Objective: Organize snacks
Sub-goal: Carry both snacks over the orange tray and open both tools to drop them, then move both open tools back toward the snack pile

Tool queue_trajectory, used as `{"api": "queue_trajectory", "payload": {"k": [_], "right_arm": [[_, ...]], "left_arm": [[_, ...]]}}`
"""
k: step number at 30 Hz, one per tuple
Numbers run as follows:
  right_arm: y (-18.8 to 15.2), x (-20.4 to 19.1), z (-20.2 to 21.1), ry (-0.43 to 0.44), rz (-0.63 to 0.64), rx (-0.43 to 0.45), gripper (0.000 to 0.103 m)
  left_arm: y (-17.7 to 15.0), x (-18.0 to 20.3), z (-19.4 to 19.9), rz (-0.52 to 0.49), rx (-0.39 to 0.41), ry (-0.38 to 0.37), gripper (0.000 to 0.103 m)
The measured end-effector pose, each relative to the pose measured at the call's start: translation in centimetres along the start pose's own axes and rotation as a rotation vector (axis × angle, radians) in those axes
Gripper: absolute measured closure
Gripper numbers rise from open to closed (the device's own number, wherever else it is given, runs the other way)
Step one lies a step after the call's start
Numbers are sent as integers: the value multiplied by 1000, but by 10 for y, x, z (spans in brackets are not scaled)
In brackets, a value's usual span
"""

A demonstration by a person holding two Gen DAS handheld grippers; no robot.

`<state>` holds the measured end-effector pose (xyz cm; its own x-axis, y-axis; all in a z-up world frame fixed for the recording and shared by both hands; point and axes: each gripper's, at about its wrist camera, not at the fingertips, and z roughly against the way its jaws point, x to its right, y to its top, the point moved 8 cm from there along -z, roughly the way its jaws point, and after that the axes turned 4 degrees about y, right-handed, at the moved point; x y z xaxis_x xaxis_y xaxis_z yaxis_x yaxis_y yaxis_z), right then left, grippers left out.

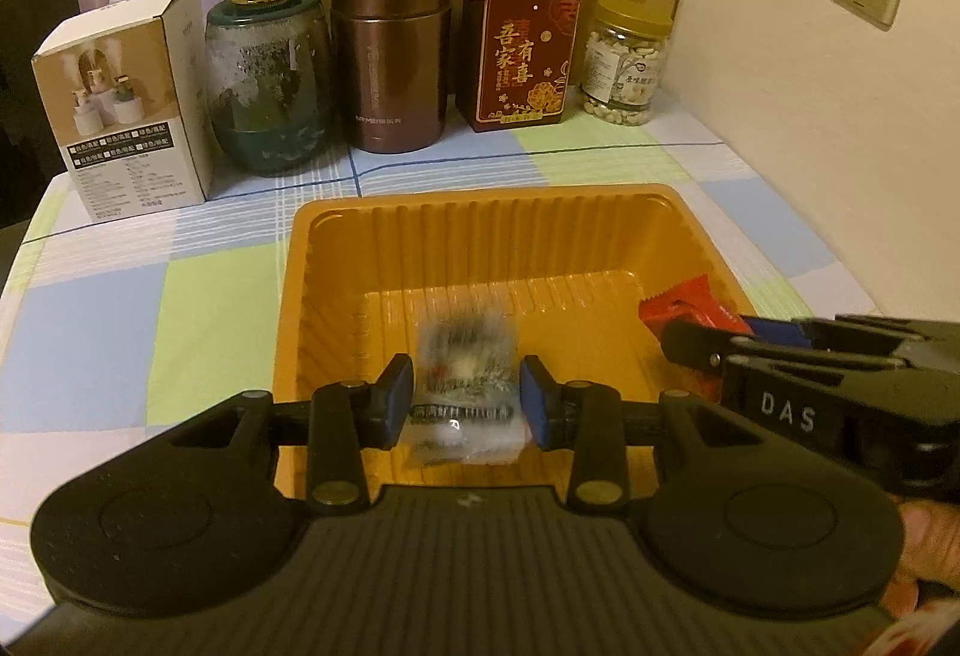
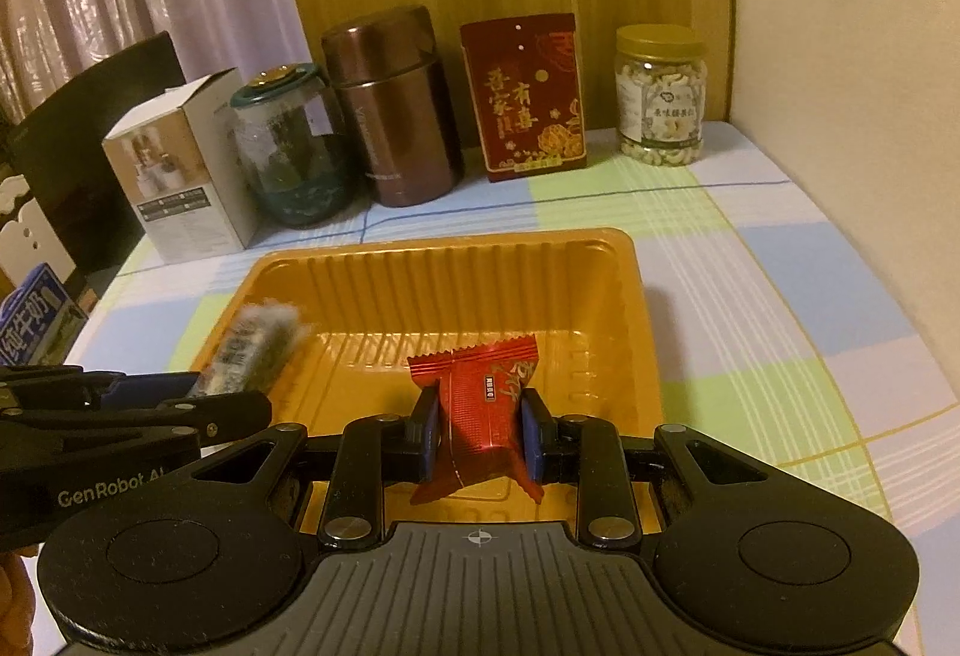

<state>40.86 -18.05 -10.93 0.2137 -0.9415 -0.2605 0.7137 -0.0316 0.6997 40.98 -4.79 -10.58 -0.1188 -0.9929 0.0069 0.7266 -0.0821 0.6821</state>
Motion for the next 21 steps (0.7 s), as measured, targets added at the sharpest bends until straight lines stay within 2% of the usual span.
{"api": "queue_trajectory", "payload": {"k": [13,19,20,21], "right_arm": [[0,4,0,13,-20,-17,75],[4,-3,2,72,-51,-10,74],[4,-4,2,78,-57,-11,67],[4,-3,3,75,-63,-9,48]], "left_arm": [[-4,-13,14,26,13,14,68],[-5,-20,25,44,28,21,65],[-6,-21,27,47,28,25,63],[-7,-22,28,49,29,26,63]]}}
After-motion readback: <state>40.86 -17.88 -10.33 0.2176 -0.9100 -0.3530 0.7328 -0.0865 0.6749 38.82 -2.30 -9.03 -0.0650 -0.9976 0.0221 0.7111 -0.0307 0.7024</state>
